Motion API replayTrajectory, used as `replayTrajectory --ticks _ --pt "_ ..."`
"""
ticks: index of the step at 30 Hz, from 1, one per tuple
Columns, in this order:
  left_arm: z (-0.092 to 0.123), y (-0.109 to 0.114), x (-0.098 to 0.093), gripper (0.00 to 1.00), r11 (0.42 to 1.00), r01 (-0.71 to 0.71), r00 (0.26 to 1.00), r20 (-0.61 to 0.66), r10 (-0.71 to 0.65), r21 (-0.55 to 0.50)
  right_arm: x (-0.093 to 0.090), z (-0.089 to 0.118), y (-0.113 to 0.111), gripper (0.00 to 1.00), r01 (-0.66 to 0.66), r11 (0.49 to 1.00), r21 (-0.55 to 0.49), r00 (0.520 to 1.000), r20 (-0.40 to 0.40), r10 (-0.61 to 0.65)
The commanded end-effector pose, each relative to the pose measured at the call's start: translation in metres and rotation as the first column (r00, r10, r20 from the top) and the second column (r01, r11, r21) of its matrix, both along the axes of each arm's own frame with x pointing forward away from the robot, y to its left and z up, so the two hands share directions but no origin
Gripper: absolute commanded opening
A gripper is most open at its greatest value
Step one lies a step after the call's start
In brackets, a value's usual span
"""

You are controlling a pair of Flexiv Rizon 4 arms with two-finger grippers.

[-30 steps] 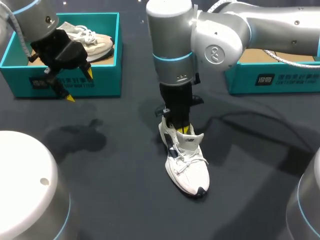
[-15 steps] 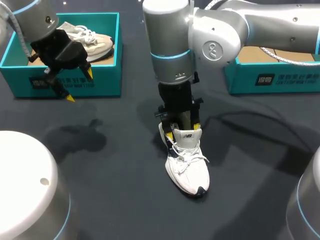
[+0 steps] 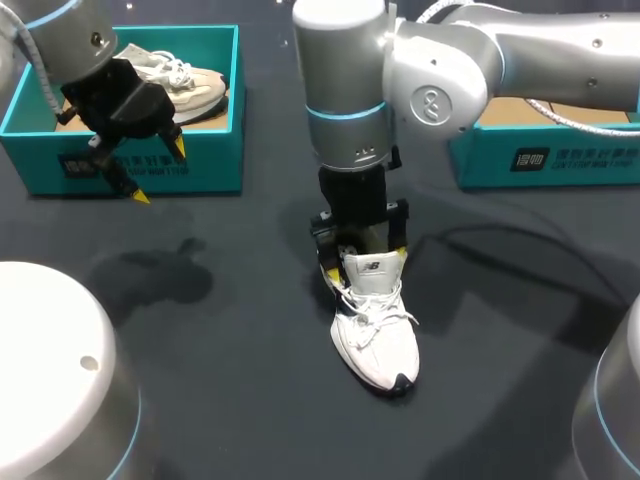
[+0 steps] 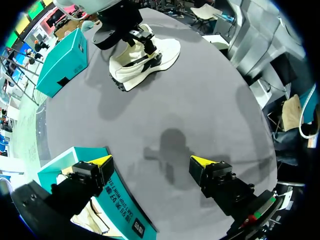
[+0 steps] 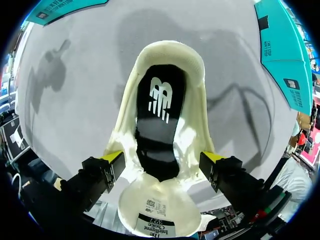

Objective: Take the shoe out of the shoebox, open the shoe tongue, remove and reinsert the insole, then place the shoe into the shoebox

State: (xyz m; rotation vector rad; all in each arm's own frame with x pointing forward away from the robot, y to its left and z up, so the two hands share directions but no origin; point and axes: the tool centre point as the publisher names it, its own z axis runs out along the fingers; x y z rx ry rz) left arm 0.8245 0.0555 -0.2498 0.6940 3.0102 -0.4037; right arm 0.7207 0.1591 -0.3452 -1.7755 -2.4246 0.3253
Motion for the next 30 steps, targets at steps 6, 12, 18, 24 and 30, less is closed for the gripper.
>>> replayTrajectory --ticks 6,12,18,24,30 --pt "0.0 0.0 0.0 1.0 1.0 0.001 1.0 0.0 -0.001 0.002 -0.022 0.005 -0.006 1.0 0.038 0.999 0.001 0.999 0.036 -0.038" --pt "0.0 0.0 0.0 1.0 1.0 0.001 1.0 0.0 -0.001 0.002 -0.03 0.008 -0.009 1.0 0.064 0.998 -0.01 0.997 0.054 -0.063" --pt "0.0 0.0 0.0 1.0 1.0 0.001 1.0 0.0 -0.001 0.002 -0.035 0.013 -0.012 1.0 0.084 0.996 -0.029 0.995 0.06 -0.082" --pt "0.0 0.0 0.0 1.0 1.0 0.001 1.0 0.0 -0.001 0.002 -0.054 0.019 -0.02 1.0 0.158 0.986 -0.052 0.986 0.062 -0.154" --pt "0.0 0.0 0.0 1.0 1.0 0.001 1.0 0.0 -0.001 0.002 -0.079 0.025 -0.023 1.0 0.222 0.973 -0.061 0.974 0.06 -0.219"
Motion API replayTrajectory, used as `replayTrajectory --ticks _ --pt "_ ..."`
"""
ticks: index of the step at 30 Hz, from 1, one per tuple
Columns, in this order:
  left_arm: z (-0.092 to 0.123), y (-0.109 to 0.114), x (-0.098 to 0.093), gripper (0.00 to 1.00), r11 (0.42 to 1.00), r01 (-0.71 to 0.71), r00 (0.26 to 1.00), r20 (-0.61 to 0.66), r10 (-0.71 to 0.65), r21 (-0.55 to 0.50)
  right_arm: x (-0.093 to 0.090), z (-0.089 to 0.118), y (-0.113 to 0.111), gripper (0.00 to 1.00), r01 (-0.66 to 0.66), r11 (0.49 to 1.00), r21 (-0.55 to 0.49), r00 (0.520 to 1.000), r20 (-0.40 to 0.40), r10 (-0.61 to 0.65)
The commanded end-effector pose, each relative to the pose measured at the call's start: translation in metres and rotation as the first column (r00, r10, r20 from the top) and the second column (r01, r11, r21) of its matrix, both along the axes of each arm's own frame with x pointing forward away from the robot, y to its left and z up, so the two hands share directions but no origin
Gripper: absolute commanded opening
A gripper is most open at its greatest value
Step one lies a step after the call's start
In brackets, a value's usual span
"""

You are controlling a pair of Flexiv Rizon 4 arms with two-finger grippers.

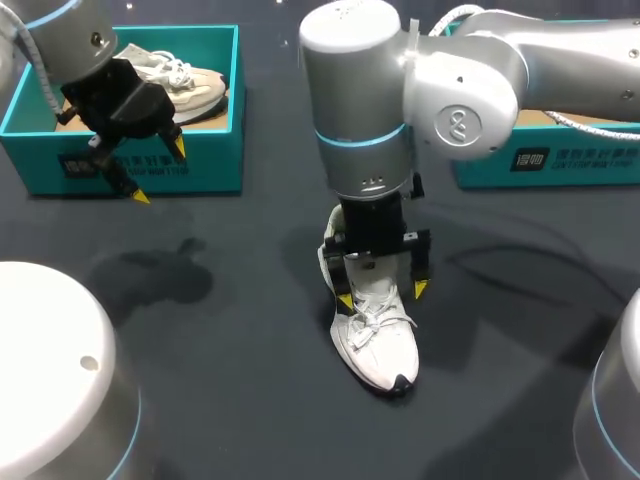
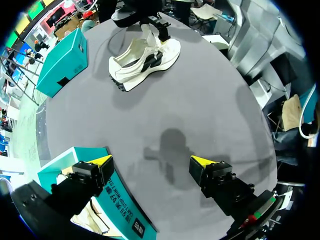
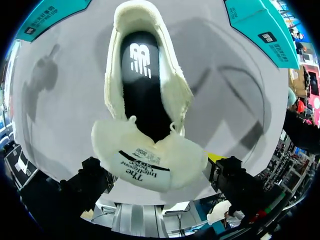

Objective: Take the shoe out of the shoebox, open the shoe tongue, remove and reinsert the insole, then place the shoe into the shoebox

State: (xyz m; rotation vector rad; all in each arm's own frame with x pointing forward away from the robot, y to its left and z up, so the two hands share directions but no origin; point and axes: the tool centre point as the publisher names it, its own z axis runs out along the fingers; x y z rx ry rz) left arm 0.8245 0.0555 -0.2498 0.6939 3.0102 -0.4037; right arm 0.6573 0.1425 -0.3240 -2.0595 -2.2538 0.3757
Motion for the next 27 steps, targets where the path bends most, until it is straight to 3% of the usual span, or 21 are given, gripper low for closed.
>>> replayTrajectory --ticks 1,11,17,18,19,20,22,27 --pt "0.0 0.0 0.0 1.0 1.0 0.001 1.0 0.0 -0.001 0.002 -0.02 0.005 -0.006 1.0 0.028 1.0 0.007 0.999 0.021 -0.028" --pt "0.0 0.0 0.0 1.0 1.0 0.001 1.0 0.0 -0.001 0.002 -0.056 0.029 -0.003 1.0 0.081 0.996 -0.028 0.994 0.082 -0.078" --pt "0.0 0.0 0.0 1.0 1.0 0.001 1.0 0.0 -0.001 0.002 -0.061 0.039 0.001 1.0 0.06 0.998 -0.024 0.99 0.128 -0.056" --pt "0.0 0.0 0.0 1.0 1.0 0.001 1.0 0.0 -0.001 0.002 -0.06 0.04 0.002 0.96 0.054 0.998 -0.021 0.989 0.138 -0.05" --pt "0.0 0.0 0.0 1.0 1.0 0.001 1.0 0.0 -0.001 0.002 -0.059 0.041 0.002 0.56 0.05 0.999 -0.021 0.989 0.142 -0.046" --pt "0.0 0.0 0.0 1.0 1.0 0.001 1.0 0.0 -0.001 0.002 -0.058 0.041 0.003 0.45 0.035 0.999 -0.02 0.989 0.147 -0.032" --pt "0.0 0.0 0.0 1.0 1.0 0.001 1.0 0.0 -0.001 0.002 -0.055 0.041 0.004 0.38 0.016 1.0 -0.017 0.988 0.152 -0.013" --pt "0.0 0.0 0.0 1.0 1.0 0.001 1.0 0.0 -0.001 0.002 -0.043 0.037 0.002 0.29 -0.015 1.0 -0.013 0.988 0.155 0.016"
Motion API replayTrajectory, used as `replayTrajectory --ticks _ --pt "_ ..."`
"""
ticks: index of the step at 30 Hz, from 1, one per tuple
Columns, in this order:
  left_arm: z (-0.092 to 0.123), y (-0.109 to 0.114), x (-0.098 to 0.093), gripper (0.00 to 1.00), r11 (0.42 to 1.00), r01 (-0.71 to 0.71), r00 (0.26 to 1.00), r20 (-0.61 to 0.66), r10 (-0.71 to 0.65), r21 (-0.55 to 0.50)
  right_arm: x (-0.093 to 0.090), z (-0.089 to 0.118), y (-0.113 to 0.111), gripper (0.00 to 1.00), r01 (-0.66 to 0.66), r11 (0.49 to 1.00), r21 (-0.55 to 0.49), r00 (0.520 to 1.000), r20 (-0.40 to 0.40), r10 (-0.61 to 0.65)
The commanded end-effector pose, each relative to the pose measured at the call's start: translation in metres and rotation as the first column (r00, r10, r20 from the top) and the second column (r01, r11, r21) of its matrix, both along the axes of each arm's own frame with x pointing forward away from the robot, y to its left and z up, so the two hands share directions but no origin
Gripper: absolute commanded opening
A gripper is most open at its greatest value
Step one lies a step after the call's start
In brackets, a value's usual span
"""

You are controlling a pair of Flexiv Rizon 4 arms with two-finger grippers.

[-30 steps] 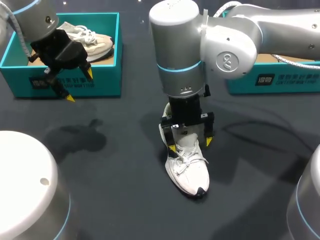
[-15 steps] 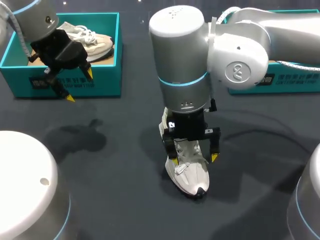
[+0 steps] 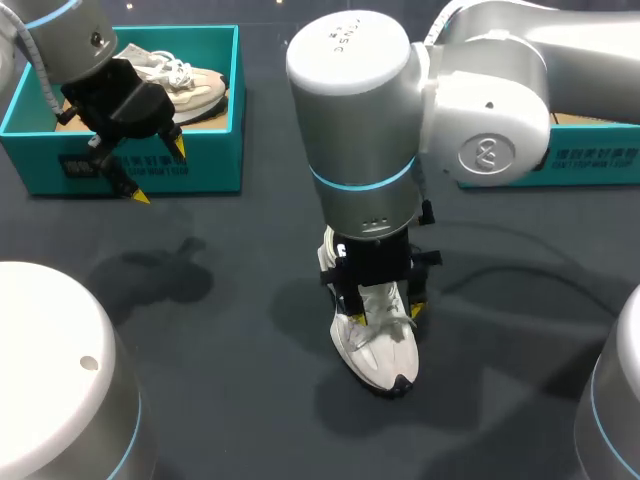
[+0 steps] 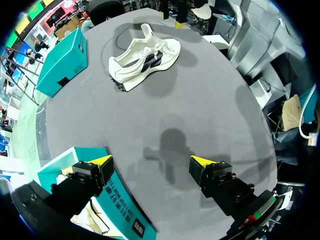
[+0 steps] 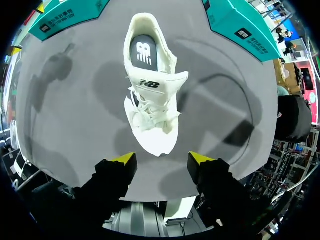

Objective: Take the shoe out of the shoebox, open the shoe tongue, remove and reinsert the insole, then place the shoe into the shoebox

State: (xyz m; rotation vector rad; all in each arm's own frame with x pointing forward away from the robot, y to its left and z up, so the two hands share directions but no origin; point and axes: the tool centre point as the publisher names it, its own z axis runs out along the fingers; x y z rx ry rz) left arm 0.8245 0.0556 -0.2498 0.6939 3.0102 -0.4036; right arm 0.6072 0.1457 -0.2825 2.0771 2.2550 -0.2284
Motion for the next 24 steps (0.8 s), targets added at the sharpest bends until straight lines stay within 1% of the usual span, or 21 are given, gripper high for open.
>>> replayTrajectory --ticks 1,5,9,13,16,24 --pt "0.0 0.0 0.0 1.0 1.0 0.001 1.0 0.0 -0.001 0.002 0.009 -0.005 -0.001 0.3 -0.012 1.0 0.006 1.0 -0.007 0.012" --pt "0.0 0.0 0.0 1.0 1.0 0.001 1.0 0.0 -0.001 0.002 0.021 -0.008 -0.001 0.33 -0.039 0.999 -0.005 0.999 0.001 0.039" --pt "0.0 0.0 0.0 1.0 1.0 0.001 1.0 0.0 -0.001 0.002 0.034 -0.013 0.0 0.31 -0.063 0.998 -0.008 0.998 0.003 0.063" --pt "0.0 0.0 0.0 1.0 1.0 0.001 1.0 0.0 -0.001 0.002 0.048 -0.019 0.002 0.3 -0.102 0.995 0.003 0.994 0.03 0.102" --pt "0.0 0.0 0.0 1.0 1.0 0.001 1.0 0.0 -0.001 0.002 0.059 -0.025 0.004 0.27 -0.134 0.991 0.024 0.99 0.045 0.133" --pt "0.0 0.0 0.0 1.0 1.0 0.001 1.0 0.0 -0.001 0.002 0.086 -0.05 0.002 0.22 -0.191 0.976 0.102 0.981 0.055 0.186"
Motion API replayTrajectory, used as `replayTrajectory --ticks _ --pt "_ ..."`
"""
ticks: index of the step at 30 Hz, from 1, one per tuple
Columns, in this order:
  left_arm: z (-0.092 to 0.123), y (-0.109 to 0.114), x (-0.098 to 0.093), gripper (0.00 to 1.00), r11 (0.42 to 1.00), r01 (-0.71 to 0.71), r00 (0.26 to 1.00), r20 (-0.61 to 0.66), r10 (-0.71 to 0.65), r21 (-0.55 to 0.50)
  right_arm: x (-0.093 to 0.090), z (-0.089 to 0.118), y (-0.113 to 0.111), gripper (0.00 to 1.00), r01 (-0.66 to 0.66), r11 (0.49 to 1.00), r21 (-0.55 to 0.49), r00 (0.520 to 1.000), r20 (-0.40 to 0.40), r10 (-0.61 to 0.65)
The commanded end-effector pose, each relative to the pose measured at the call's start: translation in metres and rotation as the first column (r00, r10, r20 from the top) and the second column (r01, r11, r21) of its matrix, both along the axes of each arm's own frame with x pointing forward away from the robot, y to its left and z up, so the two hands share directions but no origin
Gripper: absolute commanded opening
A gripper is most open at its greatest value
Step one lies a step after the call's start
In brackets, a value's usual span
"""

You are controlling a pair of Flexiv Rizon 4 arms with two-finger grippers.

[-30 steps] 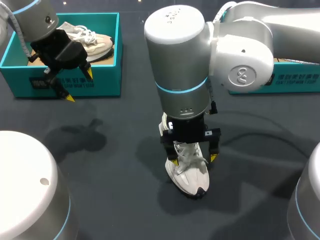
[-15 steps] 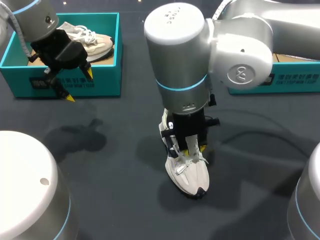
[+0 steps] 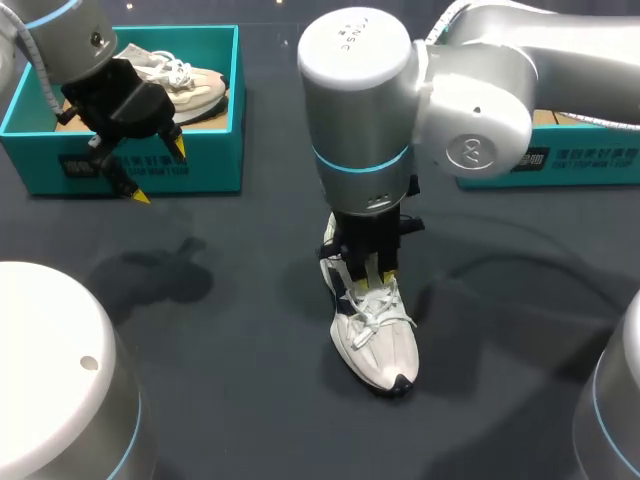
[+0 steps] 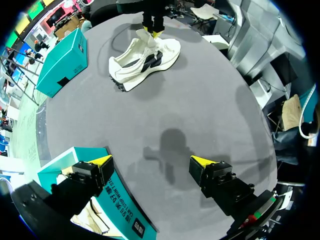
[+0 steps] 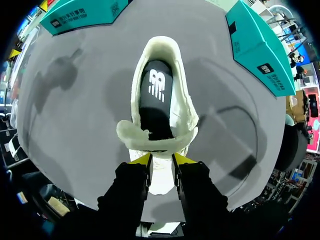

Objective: Take the shoe out of the shoebox, open the shoe tongue, remove and reinsert the insole, then place the shoe into the shoebox

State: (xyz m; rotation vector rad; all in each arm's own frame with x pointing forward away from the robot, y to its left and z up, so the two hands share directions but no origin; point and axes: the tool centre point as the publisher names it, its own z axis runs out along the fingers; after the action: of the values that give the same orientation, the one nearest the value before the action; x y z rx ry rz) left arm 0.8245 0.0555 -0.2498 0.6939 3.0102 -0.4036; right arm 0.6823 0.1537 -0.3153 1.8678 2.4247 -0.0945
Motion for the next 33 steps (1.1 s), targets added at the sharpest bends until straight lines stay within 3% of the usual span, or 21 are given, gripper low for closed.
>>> replayTrajectory --ticks 1,4,11,16,33 --pt "0.0 0.0 0.0 1.0 1.0 0.001 1.0 0.0 -0.001 0.002 0.014 -0.02 -0.006 0.22 -0.015 0.998 0.054 1.0 -0.015 0.016" --pt "0.0 0.0 0.0 1.0 1.0 0.001 1.0 0.0 -0.001 0.002 0.021 -0.026 -0.008 0.2 -0.009 0.998 0.059 0.999 -0.03 0.011" --pt "0.0 0.0 0.0 1.0 1.0 0.001 1.0 0.0 -0.001 0.002 0.011 0.003 -0.006 0.19 0.002 1.0 -0.011 1.0 0.03 -0.002" --pt "0.0 0.0 0.0 1.0 1.0 0.001 1.0 0.0 -0.001 0.002 0.012 0.011 0.004 0.18 -0.025 0.999 -0.029 0.998 0.053 0.027" --pt "0.0 0.0 0.0 1.0 1.0 0.001 1.0 0.0 -0.001 0.002 0.039 -0.037 0.007 0.18 -0.077 0.991 0.113 0.997 -0.016 0.079"
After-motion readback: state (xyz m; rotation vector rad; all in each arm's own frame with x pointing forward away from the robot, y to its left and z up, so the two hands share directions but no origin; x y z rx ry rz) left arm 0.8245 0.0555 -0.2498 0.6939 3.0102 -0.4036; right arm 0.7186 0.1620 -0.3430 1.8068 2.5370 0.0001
